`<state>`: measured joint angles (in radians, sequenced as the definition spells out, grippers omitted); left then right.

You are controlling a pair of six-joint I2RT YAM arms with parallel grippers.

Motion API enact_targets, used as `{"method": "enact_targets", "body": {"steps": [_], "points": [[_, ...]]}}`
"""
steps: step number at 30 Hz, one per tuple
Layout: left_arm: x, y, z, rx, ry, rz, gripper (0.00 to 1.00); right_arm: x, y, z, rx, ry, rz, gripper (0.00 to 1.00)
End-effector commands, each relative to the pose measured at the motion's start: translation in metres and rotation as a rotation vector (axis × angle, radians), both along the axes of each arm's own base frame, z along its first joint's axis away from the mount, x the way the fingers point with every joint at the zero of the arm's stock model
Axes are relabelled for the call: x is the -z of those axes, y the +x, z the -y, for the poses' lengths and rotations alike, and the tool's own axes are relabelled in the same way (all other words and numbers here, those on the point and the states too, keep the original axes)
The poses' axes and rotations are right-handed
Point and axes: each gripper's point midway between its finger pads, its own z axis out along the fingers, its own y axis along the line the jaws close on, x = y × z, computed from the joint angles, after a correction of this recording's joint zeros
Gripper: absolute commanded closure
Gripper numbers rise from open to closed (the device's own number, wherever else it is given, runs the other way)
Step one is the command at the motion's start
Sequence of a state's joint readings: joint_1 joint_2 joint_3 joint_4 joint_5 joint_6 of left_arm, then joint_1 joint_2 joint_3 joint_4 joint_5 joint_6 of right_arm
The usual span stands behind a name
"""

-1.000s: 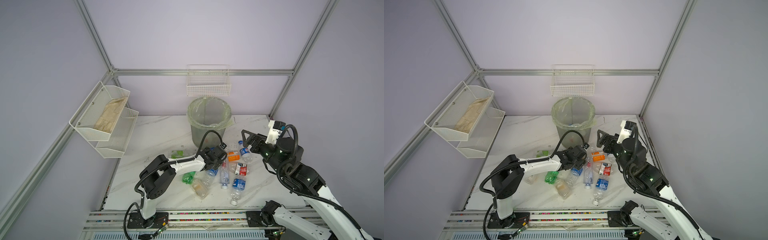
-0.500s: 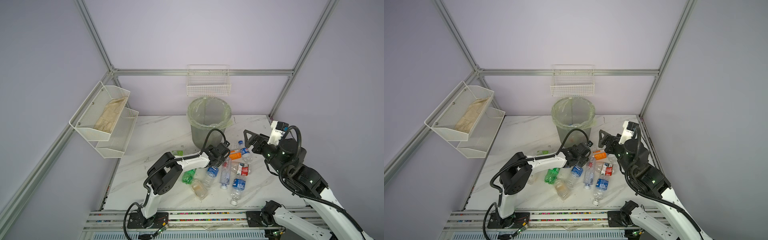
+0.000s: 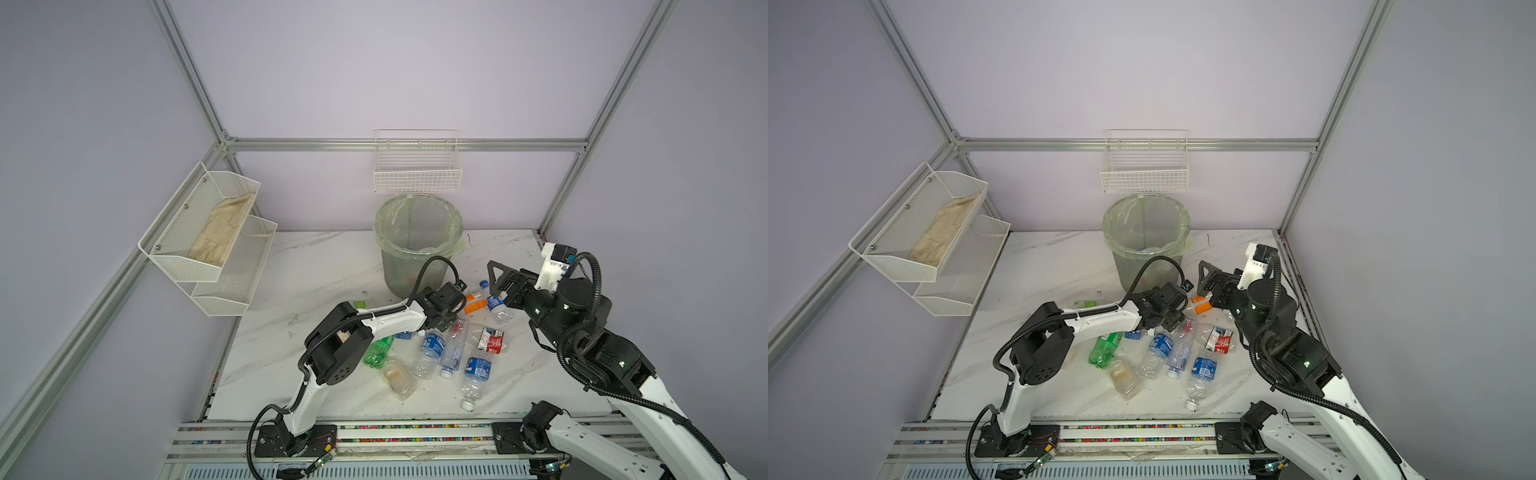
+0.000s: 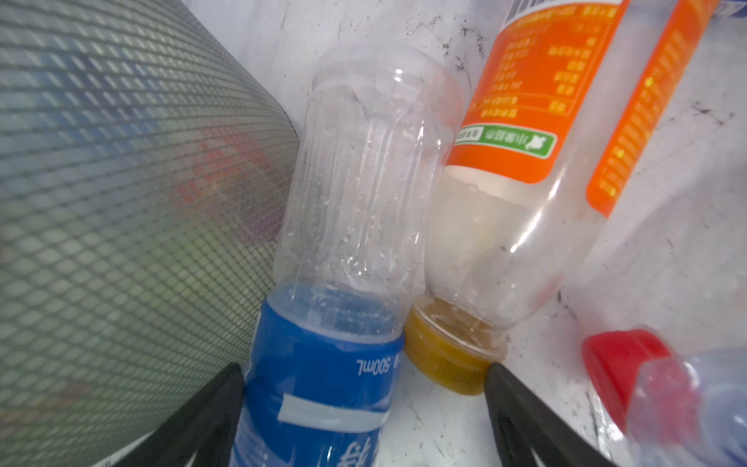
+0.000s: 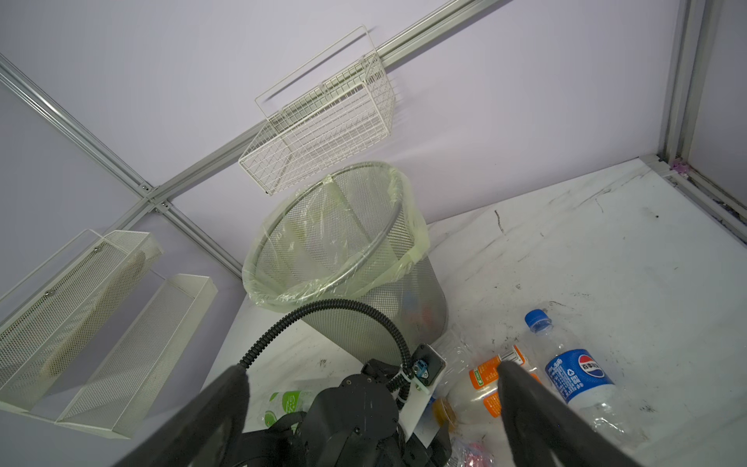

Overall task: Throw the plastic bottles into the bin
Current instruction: 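Close the left gripper around the blue label of the bottle, then lift the blue-labeled bottle upward out of the pile with the left gripper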

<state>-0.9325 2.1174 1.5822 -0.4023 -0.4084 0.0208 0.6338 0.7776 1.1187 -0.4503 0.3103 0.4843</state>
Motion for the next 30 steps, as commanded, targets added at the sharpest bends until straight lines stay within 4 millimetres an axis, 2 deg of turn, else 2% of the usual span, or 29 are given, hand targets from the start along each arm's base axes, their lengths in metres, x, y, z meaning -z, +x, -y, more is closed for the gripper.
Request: {"method": "enact_targets", "body": {"steps": [1, 10, 16, 21, 30], "points": [[0.002, 0.010, -0.007, -0.009, 0.054, -0.010, 0.09, -0.002, -0.001, 0.006, 0.020, -0.016, 0.005, 0.03], [-0.007, 0.010, -0.021, -0.082, -0.064, -0.091, 0.04, -0.007, -0.002, 0.007, 0.024, -0.024, 0.011, 0.02], [-0.011, 0.008, -0.024, -0.081, -0.073, -0.098, 0.06, -0.007, -0.003, 0.008, 0.026, -0.016, 0.012, 0.03], [-0.003, 0.005, -0.024, -0.084, -0.066, -0.122, 0.13, -0.008, -0.005, 0.011, 0.032, -0.011, 0.013, 0.03], [-0.002, 0.001, -0.024, -0.091, -0.069, -0.134, 0.37, -0.008, -0.010, 0.016, 0.041, 0.001, 0.012, 0.03]]}}
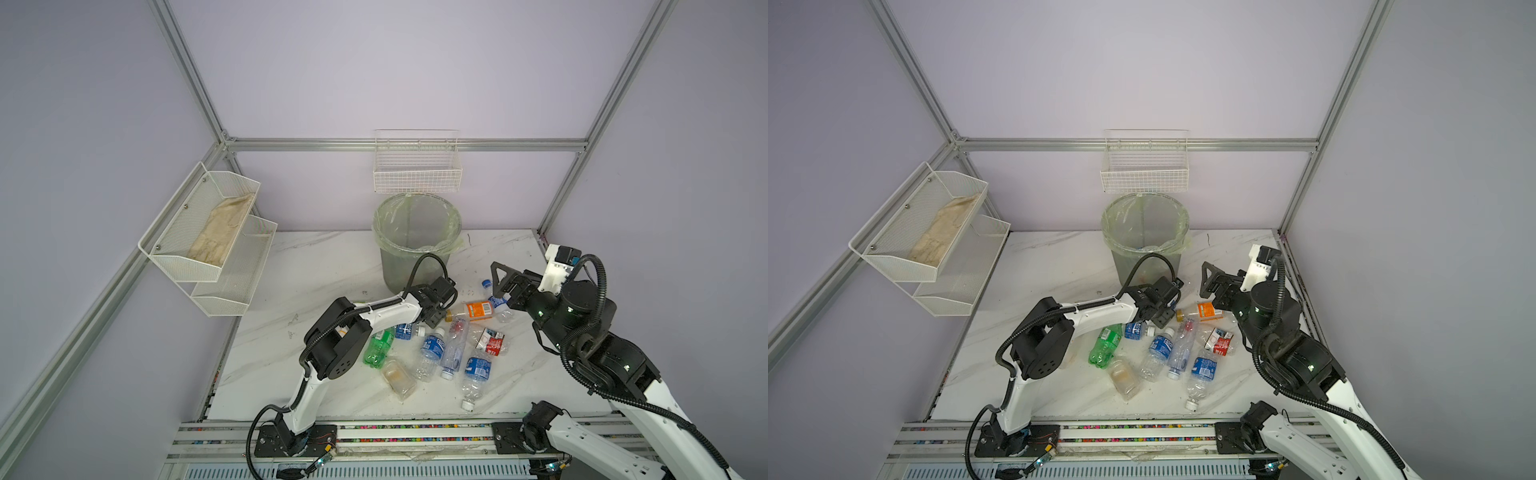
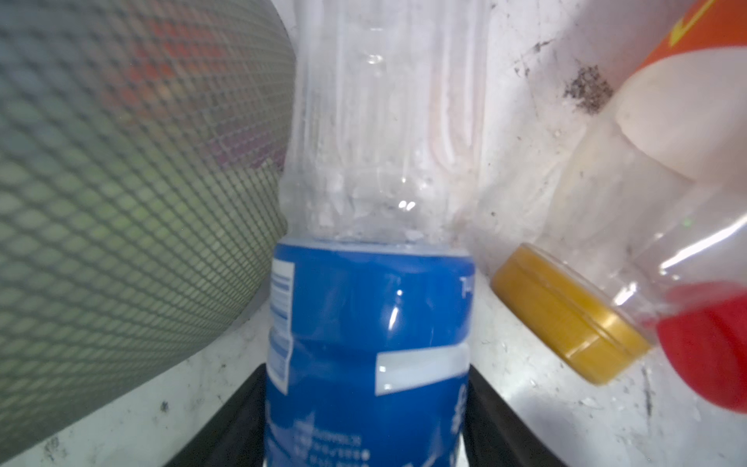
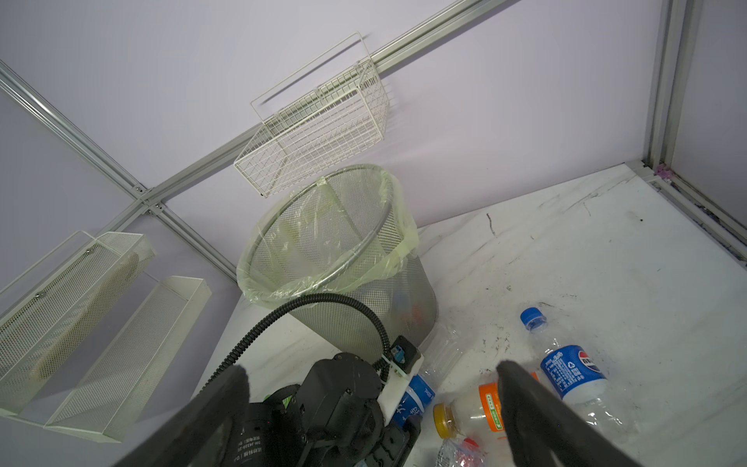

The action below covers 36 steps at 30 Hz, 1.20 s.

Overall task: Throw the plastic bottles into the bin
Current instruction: 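Lift the blue-labeled bottle upward out of the pile with the left gripper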

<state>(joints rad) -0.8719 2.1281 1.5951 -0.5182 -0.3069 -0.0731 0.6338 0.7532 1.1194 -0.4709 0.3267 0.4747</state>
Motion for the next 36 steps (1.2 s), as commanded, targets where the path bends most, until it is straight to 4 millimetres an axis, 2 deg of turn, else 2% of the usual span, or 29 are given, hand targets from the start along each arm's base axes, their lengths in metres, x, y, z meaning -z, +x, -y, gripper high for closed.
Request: {"method": "enact_targets", "body": {"steps": [1, 6, 12, 19, 26, 36], "points": [[-0.023, 0.001, 0.001, -0.015, -0.047, 0.023, 0.40, -0.006, -0.005, 0.009, 0.027, 0.012, 0.003, 0.03], [-0.024, -0.005, 0.003, -0.004, -0.031, 0.031, 0.50, -0.009, -0.009, 0.012, 0.030, 0.019, 0.007, 0.03], [-0.037, -0.014, 0.007, 0.010, -0.022, 0.068, 0.54, -0.009, -0.012, 0.015, 0.035, 0.029, 0.005, 0.03], [-0.062, -0.019, 0.009, 0.016, -0.038, 0.115, 0.55, -0.011, -0.014, 0.017, 0.035, 0.039, 0.008, 0.03], [-0.100, -0.026, 0.012, 0.028, -0.079, 0.173, 0.55, -0.014, -0.018, 0.022, 0.048, 0.042, 0.014, 0.03], [-0.169, -0.056, 0.024, 0.109, -0.146, 0.288, 0.55, -0.017, -0.021, 0.030, 0.081, 0.046, 0.022, 0.03]]}}
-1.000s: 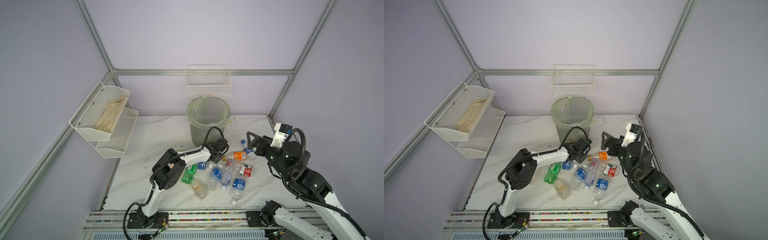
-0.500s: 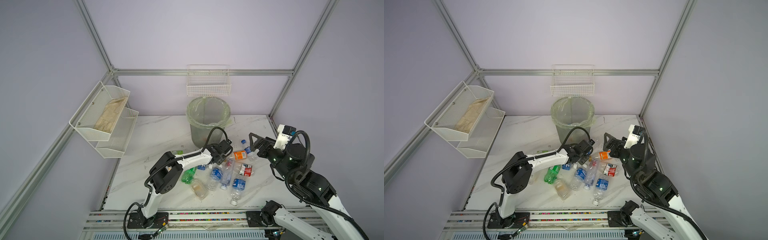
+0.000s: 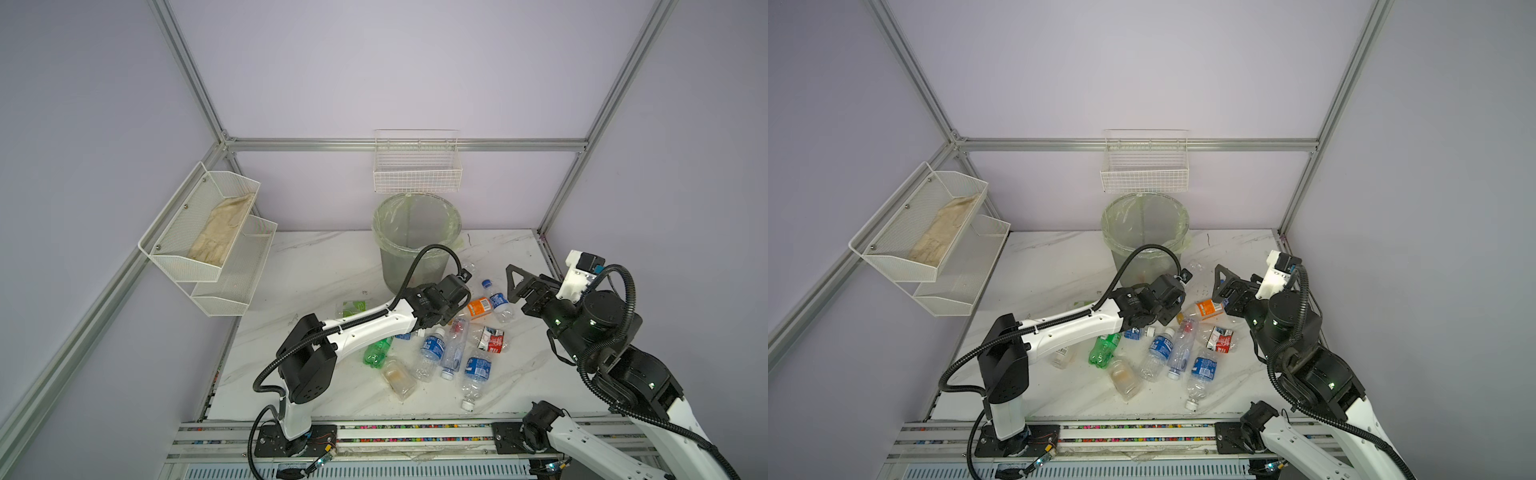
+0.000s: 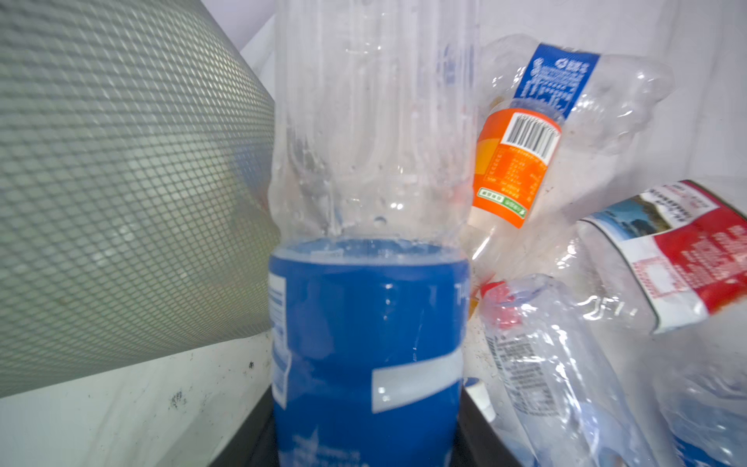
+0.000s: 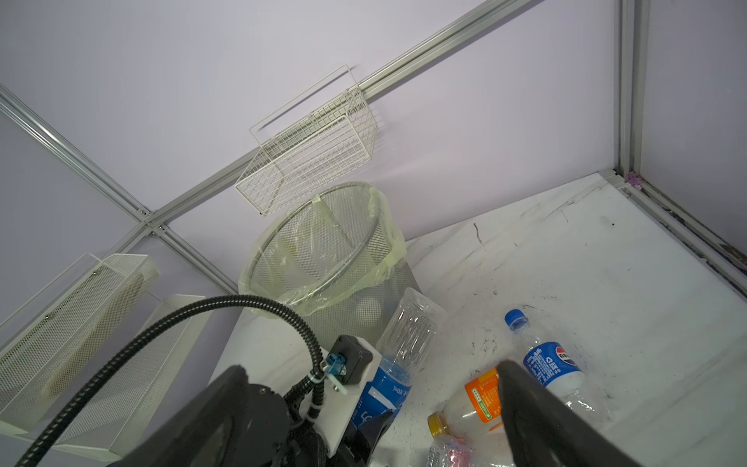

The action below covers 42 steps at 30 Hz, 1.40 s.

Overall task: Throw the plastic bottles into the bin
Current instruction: 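Lift the blue-labeled bottle upward out of the pile with the left gripper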

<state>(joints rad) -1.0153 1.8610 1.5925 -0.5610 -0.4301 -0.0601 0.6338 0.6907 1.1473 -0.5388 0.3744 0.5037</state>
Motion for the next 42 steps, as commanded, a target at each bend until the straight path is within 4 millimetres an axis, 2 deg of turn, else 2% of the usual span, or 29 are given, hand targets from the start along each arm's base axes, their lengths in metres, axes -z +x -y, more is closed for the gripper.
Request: {"method": "enact_targets", "body": {"steps": [1, 9, 17, 19, 22, 30, 34, 37, 42], "points": [[-0.045, -0.013, 0.000, 0.038, -0.039, 0.088, 0.55, -0.006, -0.004, 0.009, 0.032, 0.014, 0.006, 0.03], [-0.109, -0.038, -0.004, 0.080, -0.119, 0.188, 0.56, -0.009, -0.005, 0.013, 0.047, 0.025, 0.010, 0.03], [-0.193, -0.055, -0.038, 0.064, -0.306, 0.301, 0.57, -0.007, -0.005, 0.013, 0.053, 0.031, 0.005, 0.03], [-0.219, -0.063, -0.055, 0.054, -0.378, 0.347, 0.57, -0.005, -0.004, 0.013, 0.054, 0.031, 0.001, 0.03], [-0.247, -0.071, -0.079, 0.027, -0.461, 0.409, 0.57, -0.005, -0.003, 0.012, 0.056, 0.031, -0.002, 0.03], [-0.314, -0.099, -0.156, -0.062, -0.716, 0.573, 0.56, -0.006, 0.000, 0.010, 0.057, 0.029, -0.003, 0.03], [-0.337, -0.115, -0.199, -0.106, -0.844, 0.654, 0.55, -0.006, 0.001, 0.009, 0.056, 0.029, -0.004, 0.03], [-0.344, -0.123, -0.224, -0.137, -0.887, 0.694, 0.55, -0.007, 0.002, 0.008, 0.056, 0.030, -0.005, 0.03], [-0.345, -0.128, -0.239, -0.159, -0.907, 0.727, 0.55, -0.007, 0.004, 0.007, 0.055, 0.031, -0.006, 0.03]]}}
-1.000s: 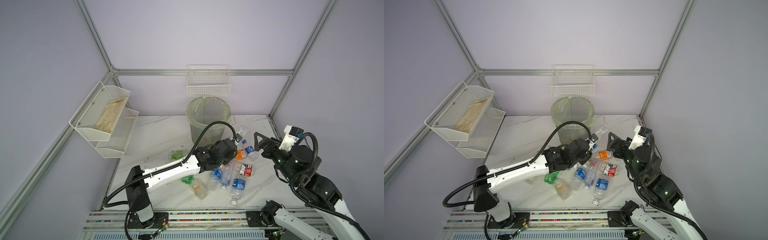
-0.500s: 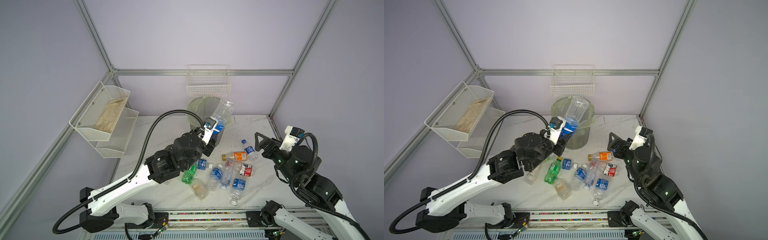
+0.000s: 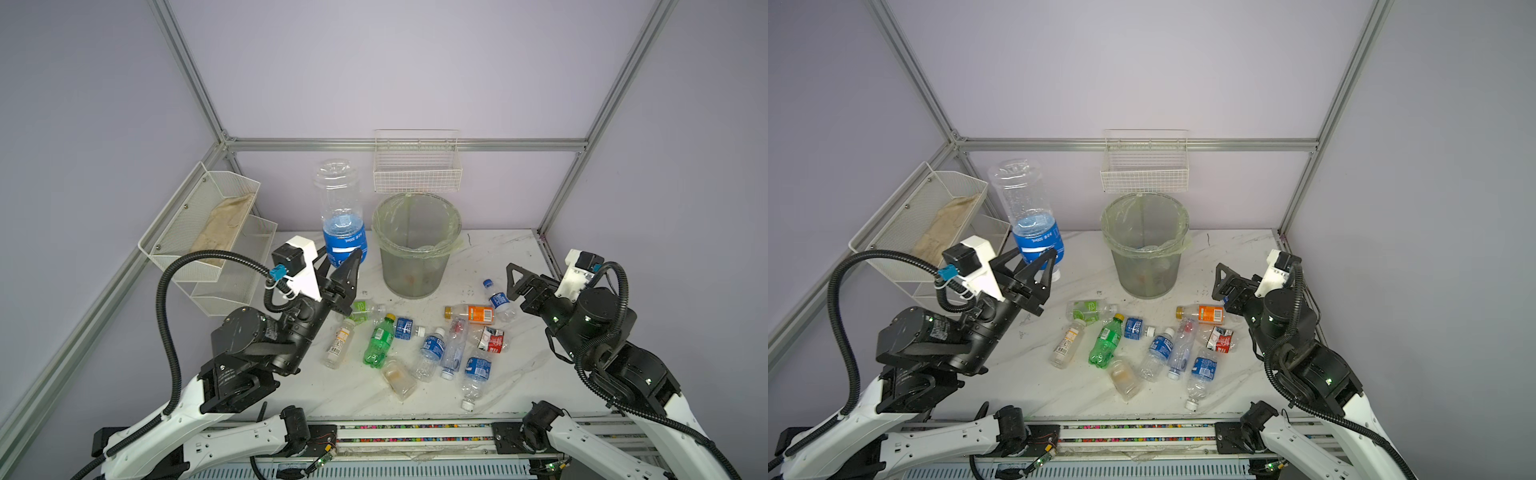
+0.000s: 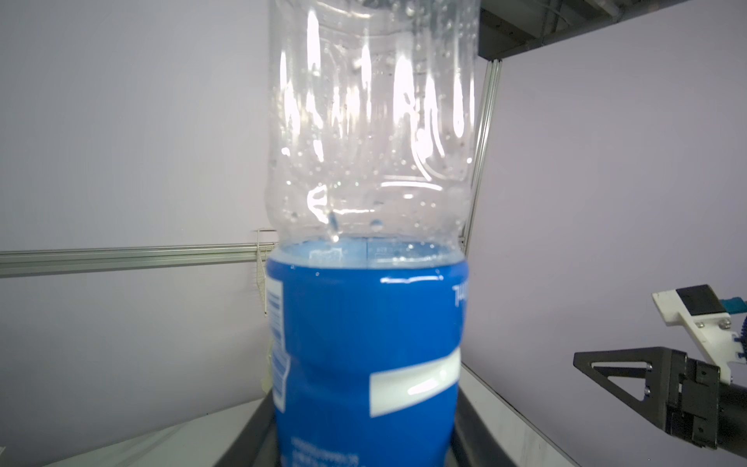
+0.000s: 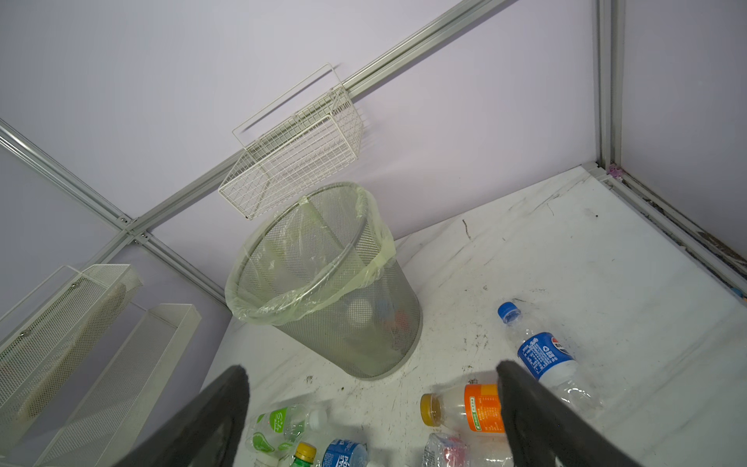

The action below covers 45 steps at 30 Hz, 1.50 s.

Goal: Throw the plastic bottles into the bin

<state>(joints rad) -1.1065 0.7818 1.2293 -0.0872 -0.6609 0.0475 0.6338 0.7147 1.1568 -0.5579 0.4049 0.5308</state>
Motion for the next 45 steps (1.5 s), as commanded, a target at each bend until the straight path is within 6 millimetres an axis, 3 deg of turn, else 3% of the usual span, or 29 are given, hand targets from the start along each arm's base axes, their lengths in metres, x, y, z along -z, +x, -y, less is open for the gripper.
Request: {"method": "enact_targets", "body": {"steps": [1, 8, 11, 13, 18, 19, 21, 22, 25, 29, 31, 34, 35, 36, 40, 45], "points": [[-0.001, 0.005, -0.002, -0.046, 0.000, 0.028, 0.54, -0.012, 0.000, 0.004, 0.018, 0.029, 0.023, 0.03], [-0.012, 0.023, 0.029, -0.042, 0.086, 0.046, 0.53, -0.012, 0.003, -0.002, 0.001, 0.040, 0.014, 0.03], [-0.017, 0.045, 0.052, 0.002, 0.117, 0.019, 0.53, -0.011, 0.002, -0.003, -0.004, 0.050, 0.013, 0.03], [-0.018, 0.071, 0.063, 0.022, 0.117, -0.025, 0.52, -0.011, 0.000, -0.002, -0.006, 0.057, 0.013, 0.03], [0.006, 0.148, 0.099, 0.064, 0.162, -0.191, 0.51, -0.016, -0.006, 0.002, -0.009, 0.077, 0.025, 0.03], [0.026, 0.171, 0.113, 0.059, 0.203, -0.248, 0.47, -0.017, -0.008, 0.004, -0.005, 0.078, 0.030, 0.03], [0.047, 0.196, 0.122, 0.023, 0.253, -0.319, 0.09, -0.021, -0.012, 0.008, 0.000, 0.078, 0.040, 0.03], [0.055, 0.206, 0.126, 0.011, 0.290, -0.347, 0.00, -0.023, -0.014, 0.010, 0.004, 0.074, 0.043, 0.03], [0.062, 0.222, 0.121, -0.067, 0.331, -0.432, 0.00, -0.025, -0.018, 0.014, 0.008, 0.065, 0.047, 0.03], [0.017, 0.195, 0.106, -0.065, 0.266, -0.399, 0.00, -0.021, -0.019, 0.016, 0.013, 0.059, 0.044, 0.03], [-0.014, 0.170, 0.096, -0.032, 0.202, -0.311, 0.00, -0.016, -0.016, 0.015, 0.019, 0.053, 0.037, 0.03], [-0.041, 0.135, 0.080, 0.002, 0.120, -0.189, 0.00, -0.011, -0.010, 0.009, 0.013, 0.048, 0.021, 0.03], [-0.041, 0.130, 0.078, 0.011, 0.105, -0.174, 0.00, -0.009, -0.008, 0.006, 0.008, 0.046, 0.016, 0.03], [-0.053, 0.111, 0.064, 0.023, 0.069, -0.140, 0.00, -0.008, -0.006, 0.004, 0.001, 0.046, 0.012, 0.03], [-0.051, 0.085, 0.045, 0.050, 0.025, -0.112, 0.00, -0.003, -0.001, -0.002, -0.009, 0.047, -0.001, 0.03], [-0.024, 0.069, 0.025, 0.035, 0.005, -0.143, 0.00, 0.005, 0.002, -0.007, -0.019, 0.046, -0.021, 0.03]]}}
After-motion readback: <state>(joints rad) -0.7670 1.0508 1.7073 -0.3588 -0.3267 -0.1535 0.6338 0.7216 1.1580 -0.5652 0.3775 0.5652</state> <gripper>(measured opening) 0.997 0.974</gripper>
